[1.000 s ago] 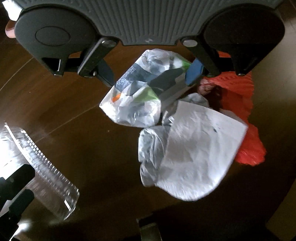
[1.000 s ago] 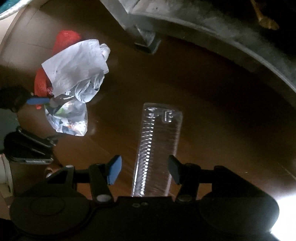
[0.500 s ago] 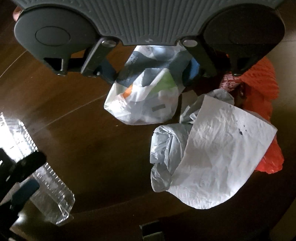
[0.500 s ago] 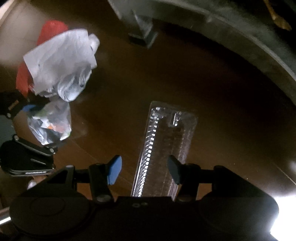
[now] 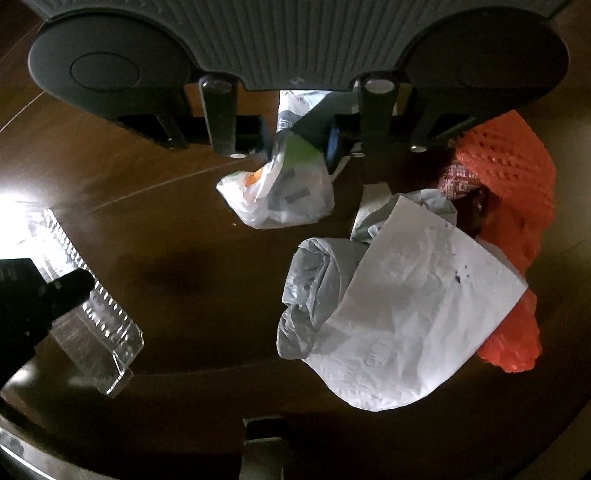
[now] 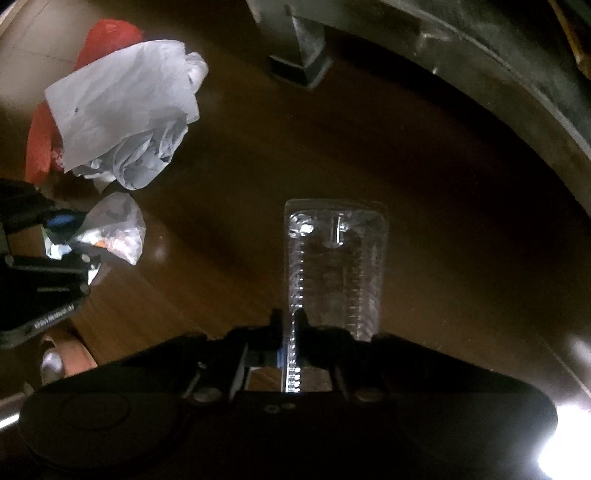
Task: Collect trash
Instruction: 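Lift the bag and tray over the teal wastebasket and open both tools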
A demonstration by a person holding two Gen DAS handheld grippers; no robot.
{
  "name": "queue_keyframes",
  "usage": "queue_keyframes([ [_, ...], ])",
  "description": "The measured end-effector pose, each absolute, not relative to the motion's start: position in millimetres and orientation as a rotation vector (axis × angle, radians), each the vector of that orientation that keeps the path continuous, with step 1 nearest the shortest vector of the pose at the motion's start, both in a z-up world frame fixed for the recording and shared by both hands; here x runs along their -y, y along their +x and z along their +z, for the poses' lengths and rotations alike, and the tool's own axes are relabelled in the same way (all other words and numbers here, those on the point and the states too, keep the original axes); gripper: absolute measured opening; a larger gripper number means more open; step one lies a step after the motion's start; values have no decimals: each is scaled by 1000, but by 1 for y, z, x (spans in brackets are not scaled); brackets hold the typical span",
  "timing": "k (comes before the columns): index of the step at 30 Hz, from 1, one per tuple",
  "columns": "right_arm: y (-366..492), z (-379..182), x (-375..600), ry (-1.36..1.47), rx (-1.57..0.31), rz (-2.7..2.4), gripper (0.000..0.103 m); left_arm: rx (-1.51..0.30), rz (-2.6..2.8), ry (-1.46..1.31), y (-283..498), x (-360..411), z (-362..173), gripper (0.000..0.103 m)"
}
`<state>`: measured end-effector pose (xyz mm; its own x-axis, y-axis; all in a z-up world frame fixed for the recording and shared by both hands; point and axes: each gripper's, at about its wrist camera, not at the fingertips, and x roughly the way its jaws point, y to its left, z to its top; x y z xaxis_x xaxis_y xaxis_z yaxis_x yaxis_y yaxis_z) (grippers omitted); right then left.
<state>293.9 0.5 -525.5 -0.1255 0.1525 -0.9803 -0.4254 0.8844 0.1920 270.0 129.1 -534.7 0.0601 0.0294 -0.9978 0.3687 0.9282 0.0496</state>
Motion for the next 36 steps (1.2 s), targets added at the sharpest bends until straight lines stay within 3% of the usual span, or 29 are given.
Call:
queue_keyframes([
  [7, 282, -490, 9, -227, -1564, 517, 2, -1489, -269, 267, 282, -140, -515, 19],
  [13, 273, -443, 26, -195, -1499, 511, 2, -1443, -265, 217, 283, -142, -466, 18],
  [36, 225, -158, 83, -35, -1070, 509, 2, -992, -358, 160, 265, -75, -149, 18],
])
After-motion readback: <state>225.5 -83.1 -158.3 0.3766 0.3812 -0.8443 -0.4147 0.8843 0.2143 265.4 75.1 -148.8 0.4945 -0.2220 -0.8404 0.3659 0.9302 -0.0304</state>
